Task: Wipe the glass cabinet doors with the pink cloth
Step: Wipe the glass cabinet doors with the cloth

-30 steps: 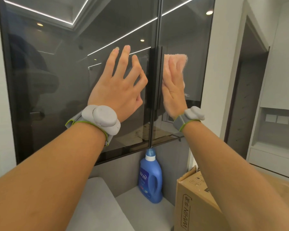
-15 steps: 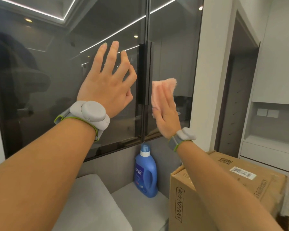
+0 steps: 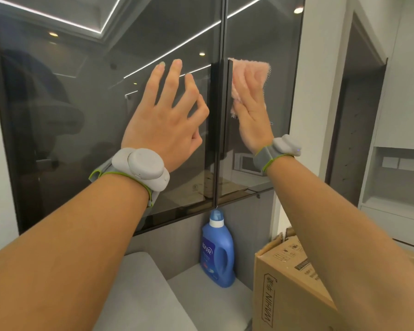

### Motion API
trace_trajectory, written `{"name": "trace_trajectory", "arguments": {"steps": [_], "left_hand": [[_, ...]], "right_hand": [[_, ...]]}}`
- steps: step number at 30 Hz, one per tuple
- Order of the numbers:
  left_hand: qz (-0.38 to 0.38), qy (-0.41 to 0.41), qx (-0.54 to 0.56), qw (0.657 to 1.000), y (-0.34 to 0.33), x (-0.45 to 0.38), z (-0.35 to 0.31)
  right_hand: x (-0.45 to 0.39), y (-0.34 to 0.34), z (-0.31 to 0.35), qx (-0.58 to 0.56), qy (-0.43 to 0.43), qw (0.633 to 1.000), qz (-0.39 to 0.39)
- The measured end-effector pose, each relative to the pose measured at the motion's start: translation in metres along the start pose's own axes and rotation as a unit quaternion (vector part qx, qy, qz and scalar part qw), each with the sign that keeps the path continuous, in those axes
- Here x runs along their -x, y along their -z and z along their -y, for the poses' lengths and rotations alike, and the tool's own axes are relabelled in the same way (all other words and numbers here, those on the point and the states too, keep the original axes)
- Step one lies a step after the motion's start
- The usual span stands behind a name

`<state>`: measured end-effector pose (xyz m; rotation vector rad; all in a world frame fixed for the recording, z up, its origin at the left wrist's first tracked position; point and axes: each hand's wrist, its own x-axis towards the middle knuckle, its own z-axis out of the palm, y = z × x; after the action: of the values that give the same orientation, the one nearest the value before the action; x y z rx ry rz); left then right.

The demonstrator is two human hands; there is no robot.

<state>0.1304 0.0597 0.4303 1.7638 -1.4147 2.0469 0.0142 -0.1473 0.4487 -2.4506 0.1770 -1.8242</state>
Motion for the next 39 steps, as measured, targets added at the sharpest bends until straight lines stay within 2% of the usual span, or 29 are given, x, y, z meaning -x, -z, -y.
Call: {"name": "trace_trajectory", "arguments": {"steps": [10,18,20,22,25,27,29,32,34,36,39], "left_hand": [[-0.002,0.002,0.005,1.0,-0.002,0.0,0.001],[0.001,0.0,-0.009,1.0,-0.001,0.001,0.001],[0.0,0.002,-0.01,1.0,-0.001,0.0,0.001],[0.001,0.005,-0.001,1.0,0.001,0.0,0.0],[0.008,0.008,0.009,1.0,0.003,0.001,-0.001],[0.005,0.008,0.007,1.0,0.003,0.001,-0.001],[0.002,0.006,0.005,1.0,0.001,0.0,-0.001],[0.002,0.0,-0.001,1.0,-0.002,0.0,0.0],[0.001,-0.001,-0.006,1.0,-0.004,0.0,0.0],[-0.002,-0.004,-0.005,1.0,-0.004,0.0,0.001],[-0.008,-0.004,-0.006,1.0,-0.003,0.0,0.001]], "right_hand": [[0.059,-0.014,-0.02,0.084,0.051,0.995,0.033],[0.119,-0.009,-0.048,0.193,0.18,0.96,0.089],[0.135,-0.013,-0.047,0.18,0.143,0.97,0.081],[0.133,-0.017,-0.034,0.108,0.063,0.99,0.057],[0.081,-0.02,-0.008,-0.007,-0.104,0.992,-0.068],[0.037,-0.014,0.003,0.008,-0.187,0.974,-0.126],[0.002,-0.007,0.006,0.024,-0.191,0.973,-0.126],[-0.026,0.002,0.013,-0.121,-0.205,0.962,-0.136],[-0.02,0.003,0.026,-0.167,-0.17,0.966,-0.096],[-0.006,-0.001,0.029,-0.134,-0.107,0.985,-0.022],[0.012,-0.01,0.024,-0.082,-0.015,0.996,-0.008]]}}
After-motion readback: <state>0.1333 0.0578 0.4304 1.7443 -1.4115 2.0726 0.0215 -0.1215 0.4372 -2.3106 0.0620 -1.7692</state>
